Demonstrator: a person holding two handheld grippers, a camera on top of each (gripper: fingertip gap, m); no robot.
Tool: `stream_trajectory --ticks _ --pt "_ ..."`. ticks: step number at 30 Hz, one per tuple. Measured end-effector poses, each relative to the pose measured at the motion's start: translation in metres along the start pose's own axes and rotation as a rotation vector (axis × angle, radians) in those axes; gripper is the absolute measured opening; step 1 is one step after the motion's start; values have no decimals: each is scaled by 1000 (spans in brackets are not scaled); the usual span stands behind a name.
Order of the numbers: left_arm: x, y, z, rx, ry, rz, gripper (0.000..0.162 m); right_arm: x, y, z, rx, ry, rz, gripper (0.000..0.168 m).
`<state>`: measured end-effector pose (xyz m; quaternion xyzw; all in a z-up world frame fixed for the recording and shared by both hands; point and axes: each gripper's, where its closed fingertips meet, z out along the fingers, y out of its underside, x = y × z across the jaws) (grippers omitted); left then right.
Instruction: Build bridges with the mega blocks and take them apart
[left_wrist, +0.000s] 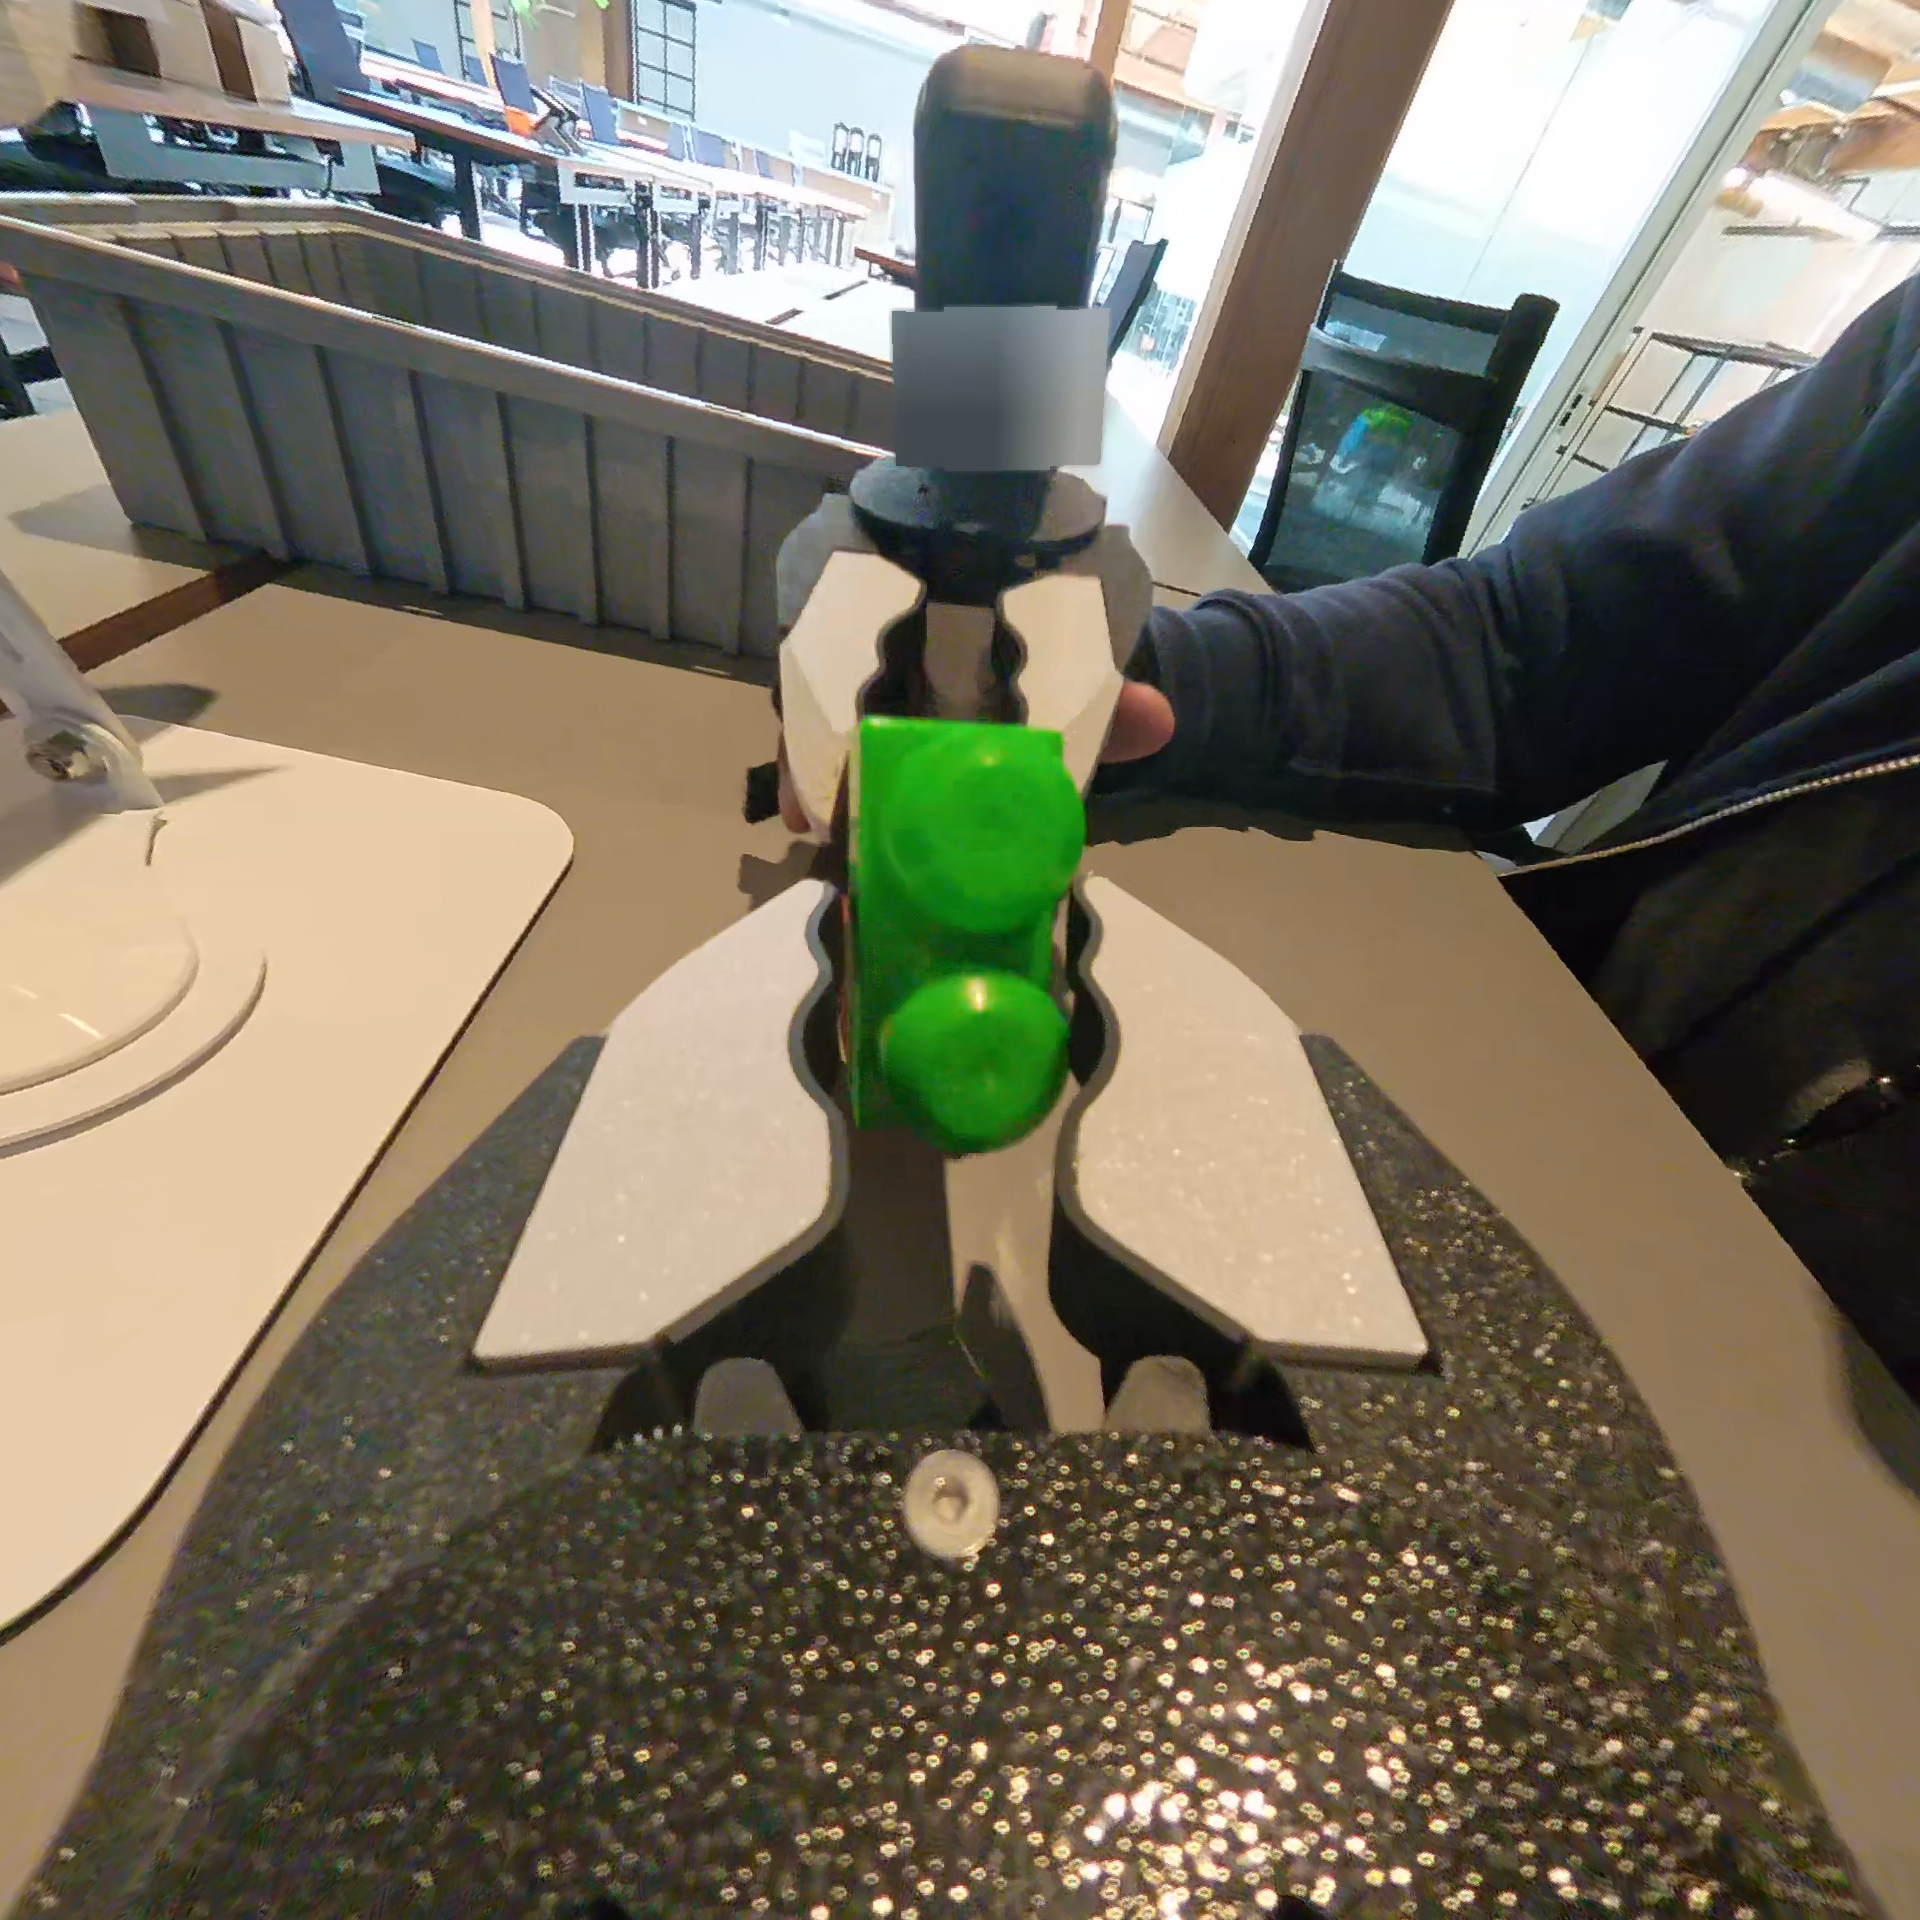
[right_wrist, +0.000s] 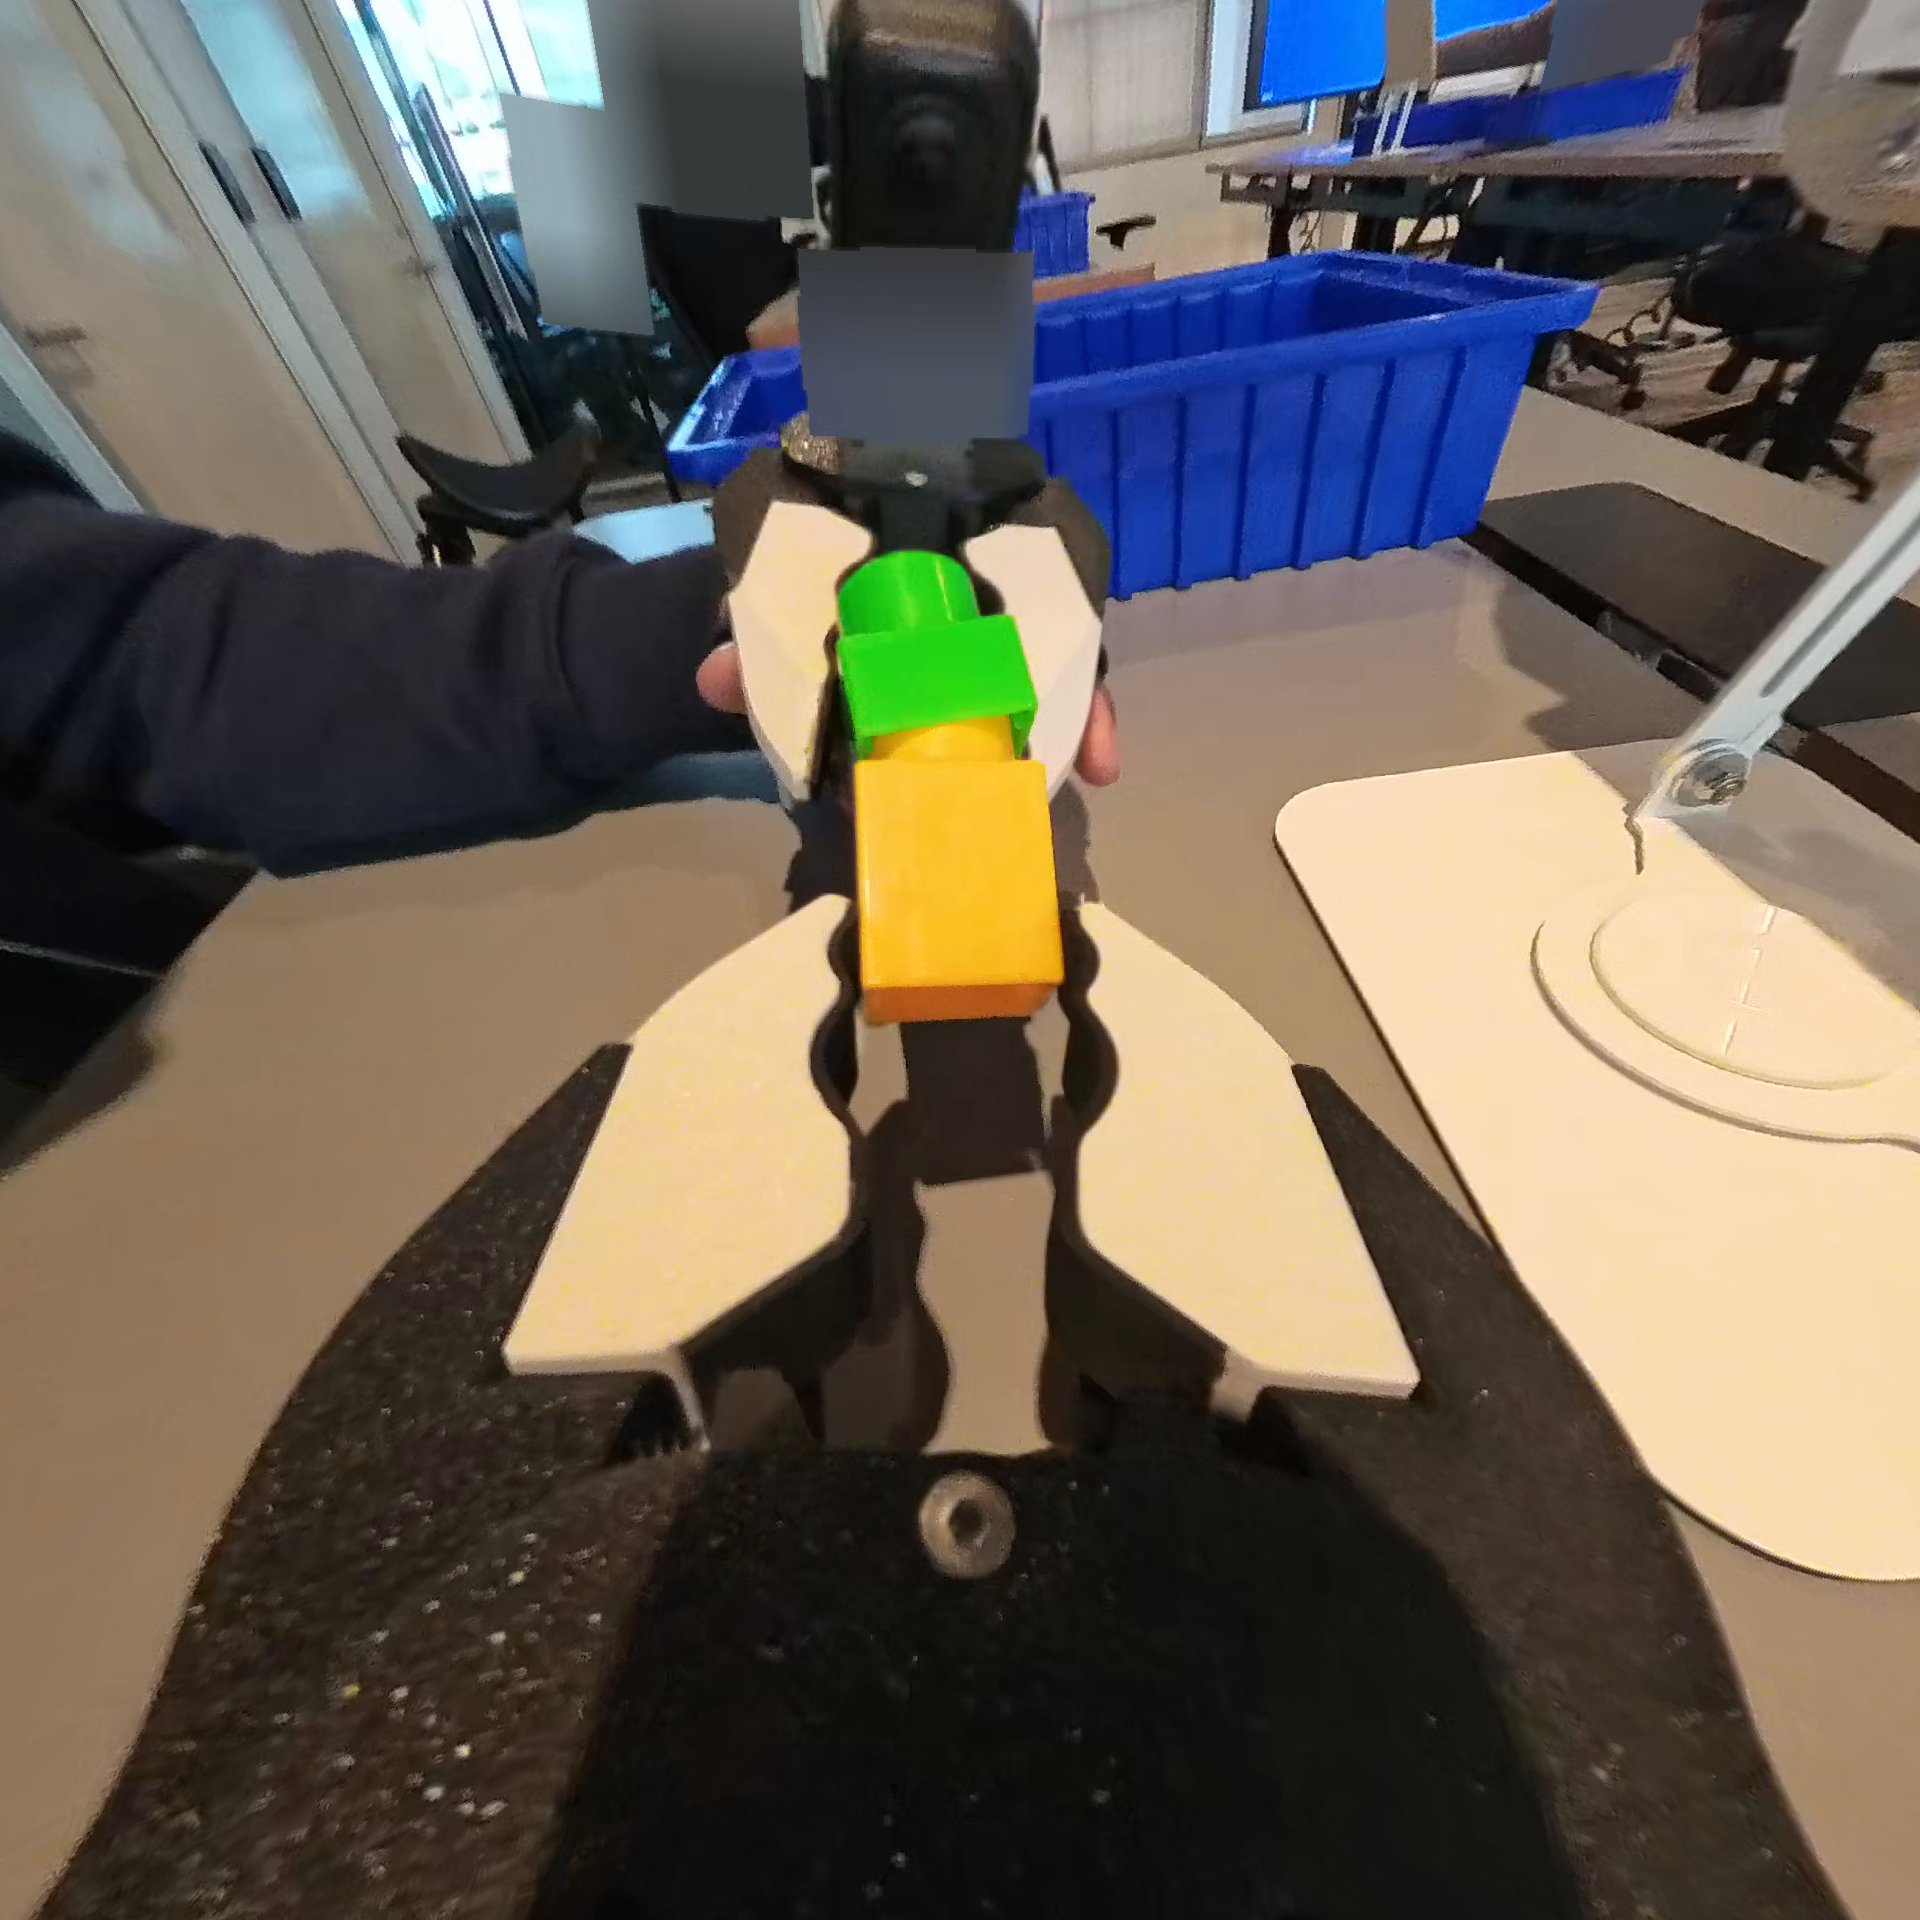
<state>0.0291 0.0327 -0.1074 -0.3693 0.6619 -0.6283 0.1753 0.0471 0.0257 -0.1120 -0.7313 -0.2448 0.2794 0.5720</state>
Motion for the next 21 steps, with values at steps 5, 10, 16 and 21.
stream_trajectory --ticks 5,10,16,21 --pt "1 0 0 2 -5 29 36 -3 3 2 -25 -11 -9 36" --pt "0 2 1 -17 -31 75 36 -2 5 2 -43 -16 5 37" --pt "0 -6 -3 44 -41 110 34 -3 6 3 -53 -15 -5 36" --pt "0 -8 -3 58 -29 101 34 -4 4 3 -47 -8 -29 36"
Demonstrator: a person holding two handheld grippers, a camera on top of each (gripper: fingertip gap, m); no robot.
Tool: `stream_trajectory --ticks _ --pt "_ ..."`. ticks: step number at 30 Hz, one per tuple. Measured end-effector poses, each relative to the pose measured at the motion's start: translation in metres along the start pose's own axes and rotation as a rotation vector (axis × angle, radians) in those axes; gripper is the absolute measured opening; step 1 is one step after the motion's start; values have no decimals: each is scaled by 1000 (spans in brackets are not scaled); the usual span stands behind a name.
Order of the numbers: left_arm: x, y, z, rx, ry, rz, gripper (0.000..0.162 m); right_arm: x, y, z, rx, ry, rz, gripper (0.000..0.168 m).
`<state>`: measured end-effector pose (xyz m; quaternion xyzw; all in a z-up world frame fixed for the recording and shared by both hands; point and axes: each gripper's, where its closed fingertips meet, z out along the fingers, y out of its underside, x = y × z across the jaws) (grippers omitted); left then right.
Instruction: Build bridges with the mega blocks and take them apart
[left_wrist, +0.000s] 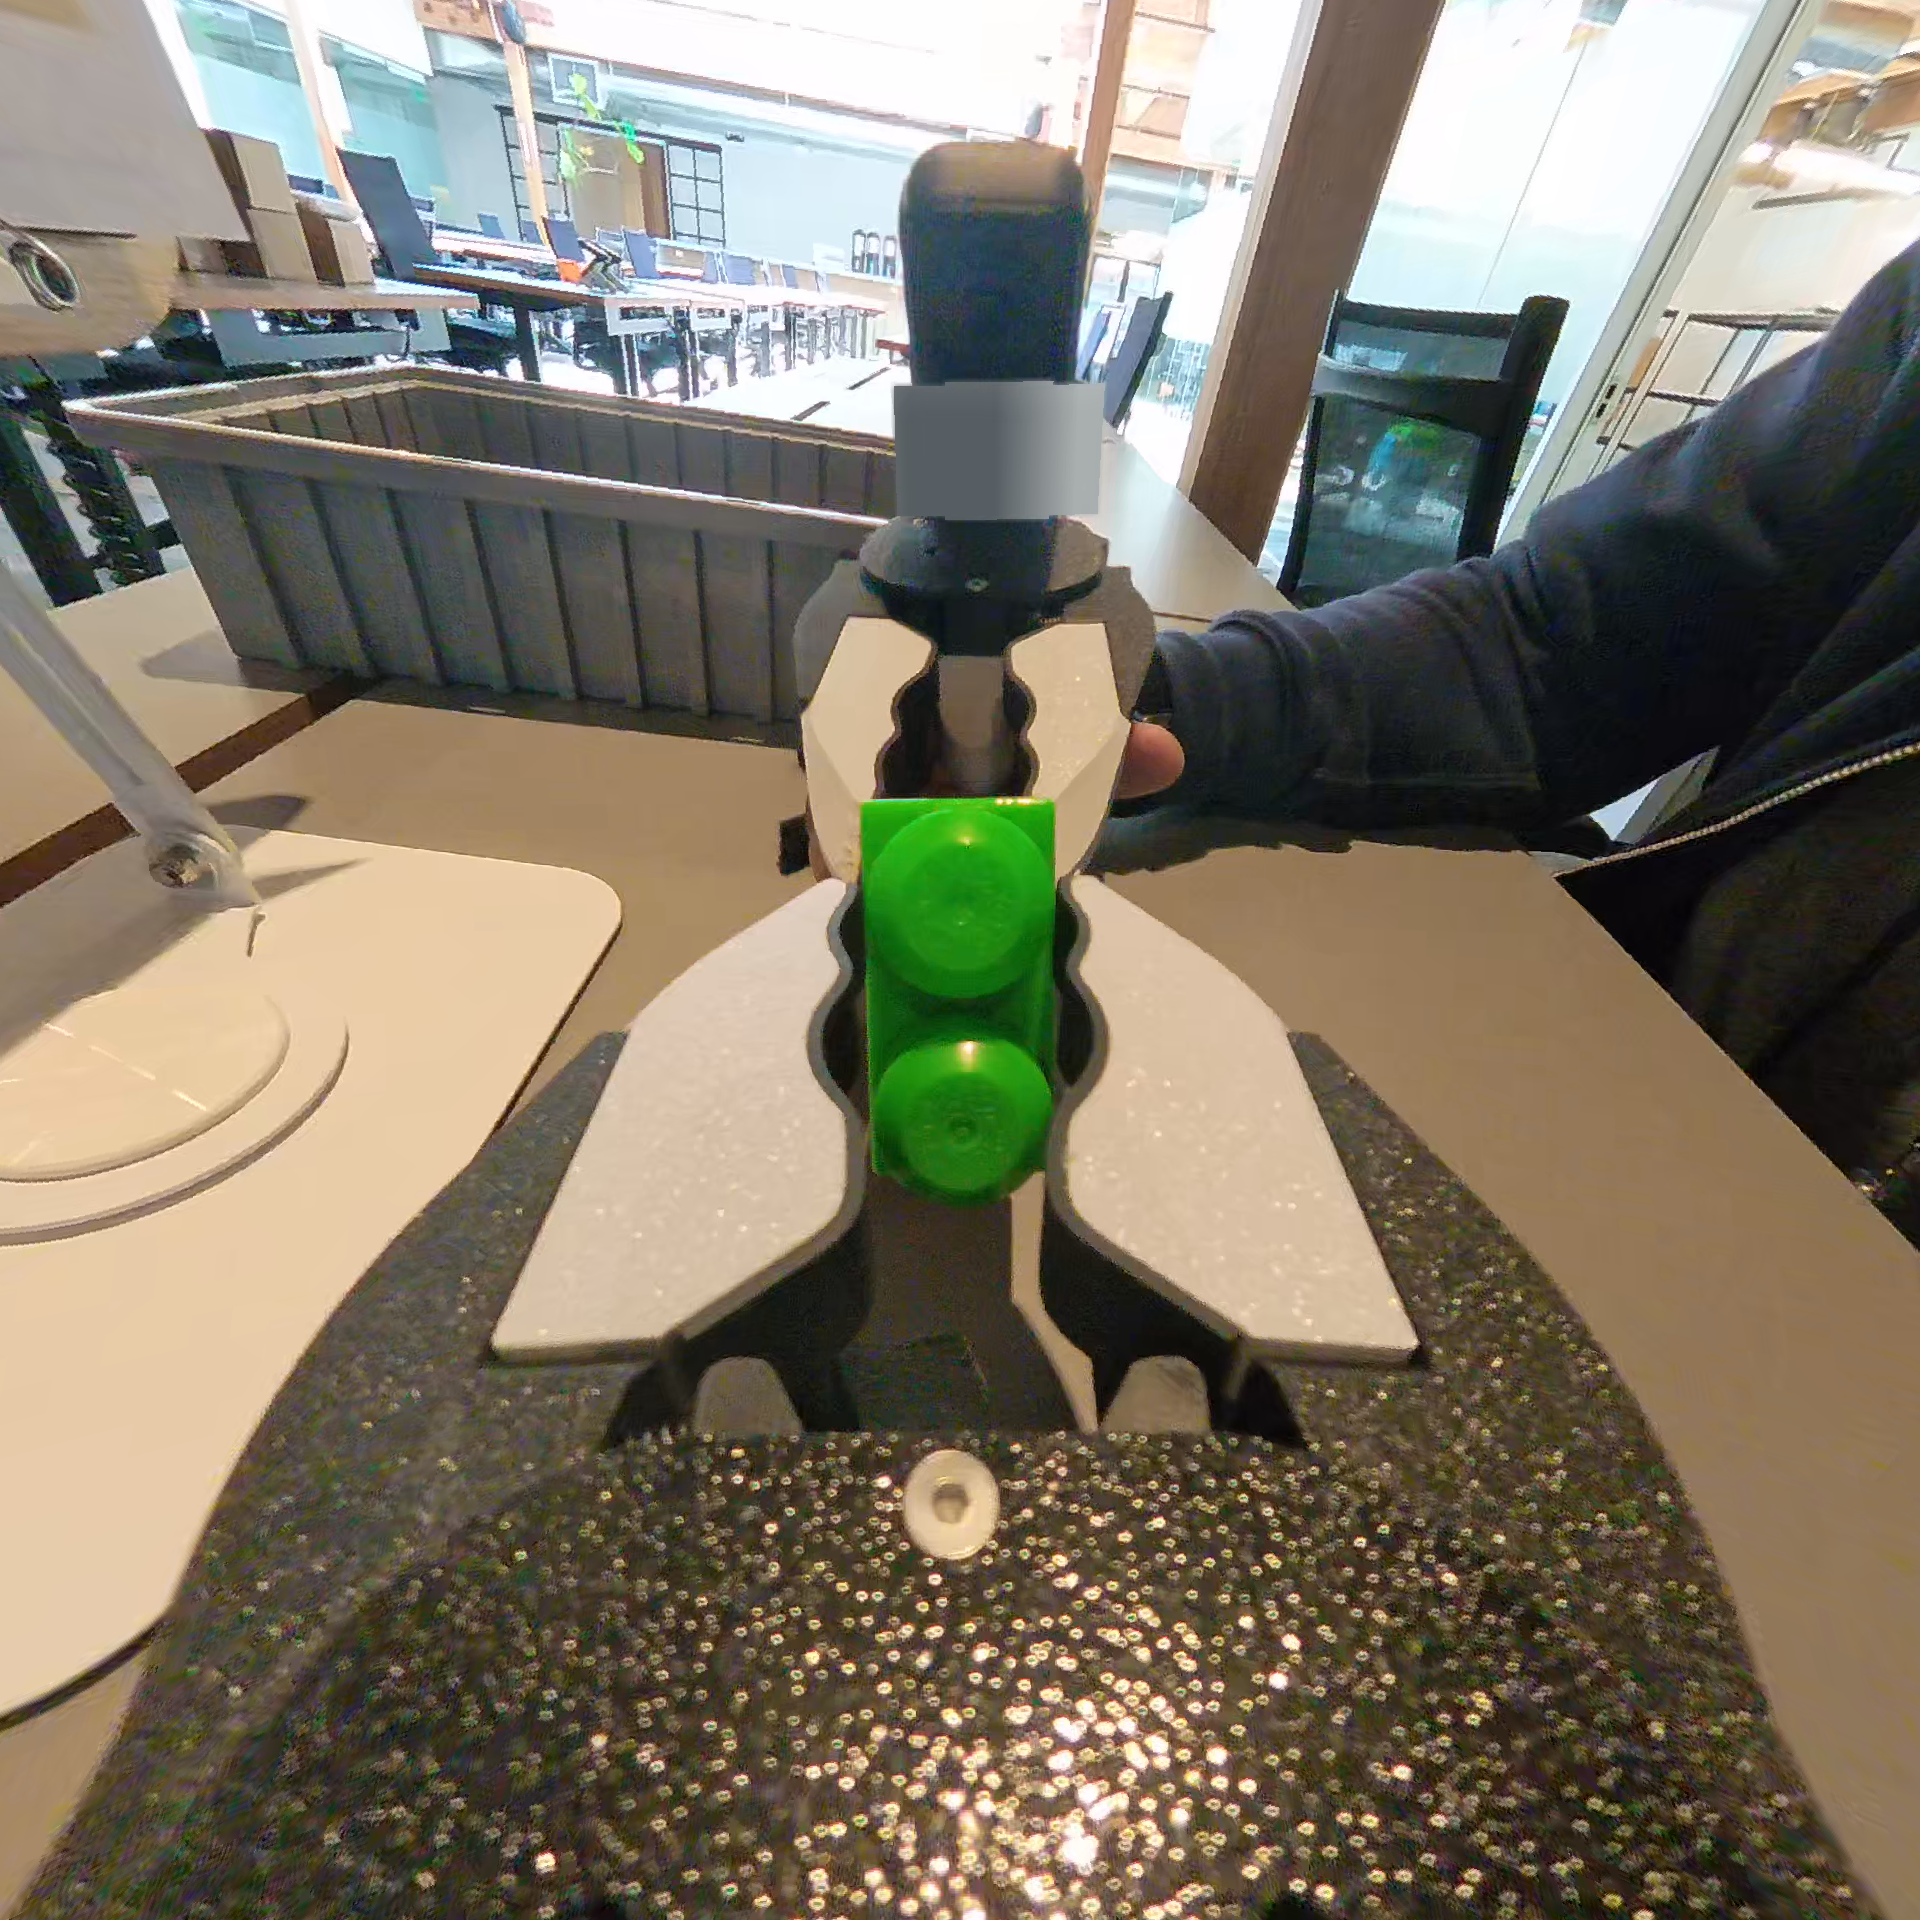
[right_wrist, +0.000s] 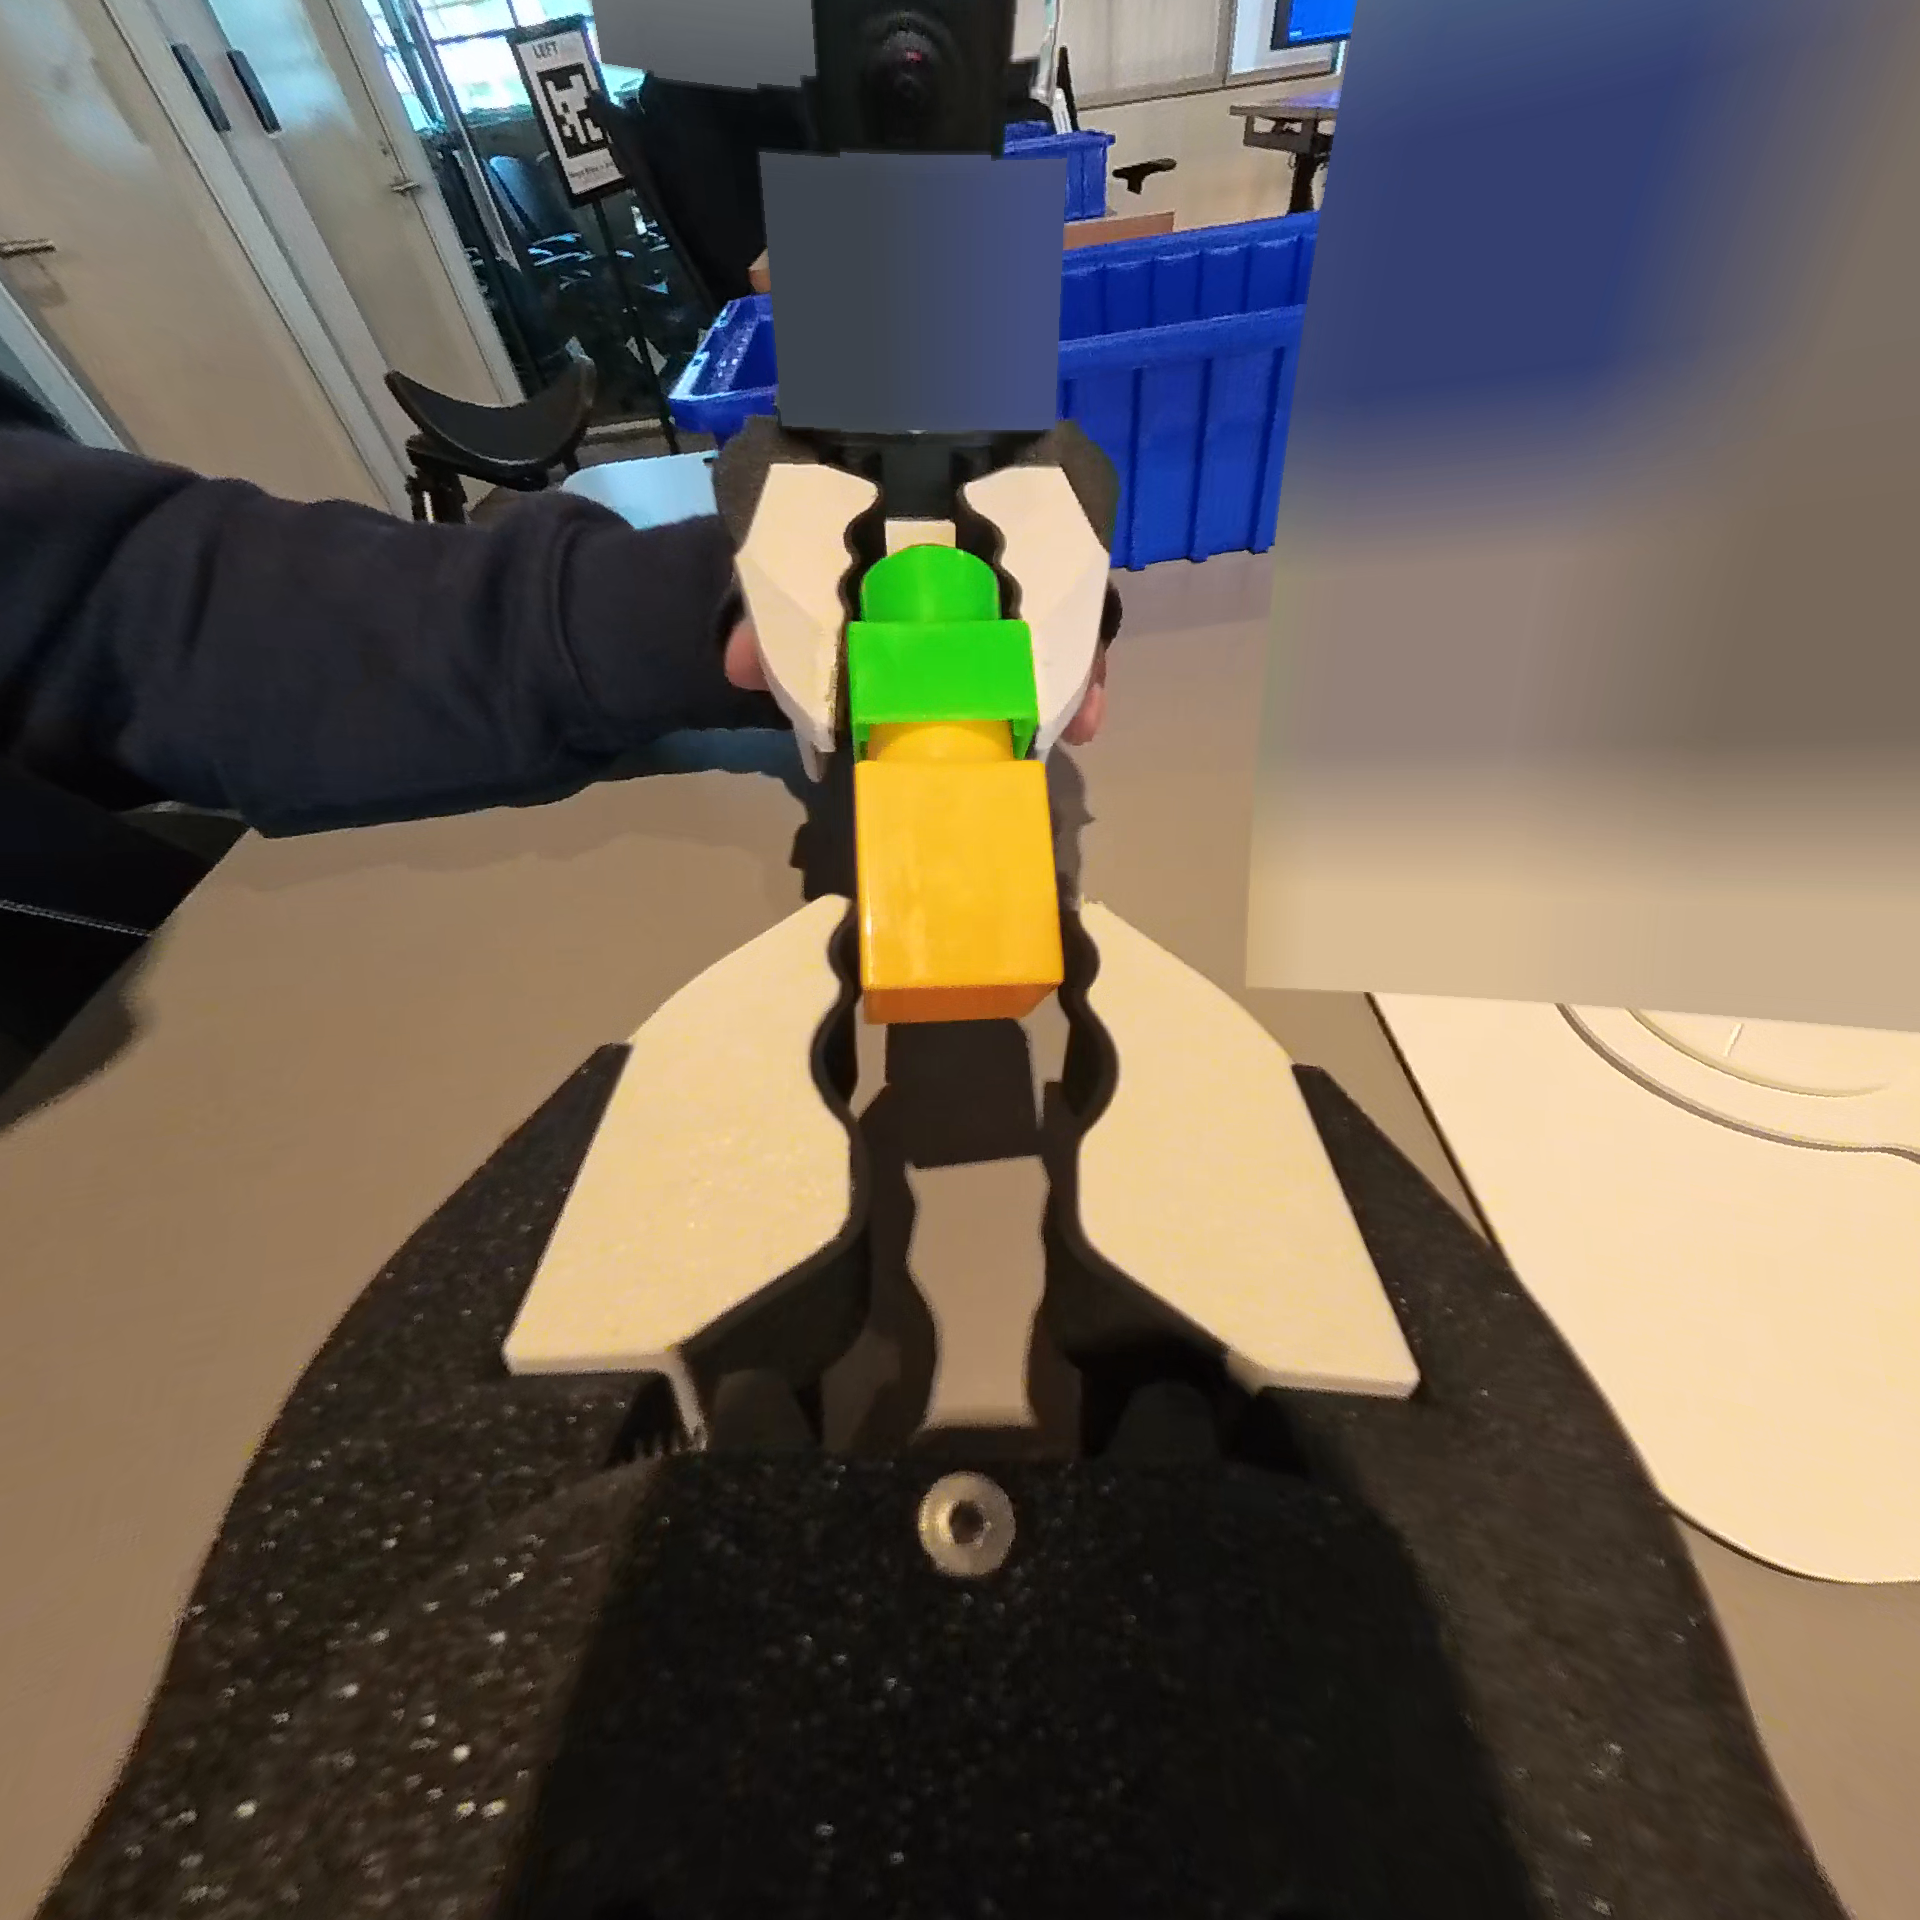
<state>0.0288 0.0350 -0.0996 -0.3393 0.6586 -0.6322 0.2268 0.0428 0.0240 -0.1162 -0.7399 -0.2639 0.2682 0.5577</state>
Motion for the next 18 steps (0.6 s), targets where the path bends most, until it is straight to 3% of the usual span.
stream_trajectory --ticks 18 --pt "-3 6 9 -44 3 -101 33 3 1 -5 -28 -18 82 36"
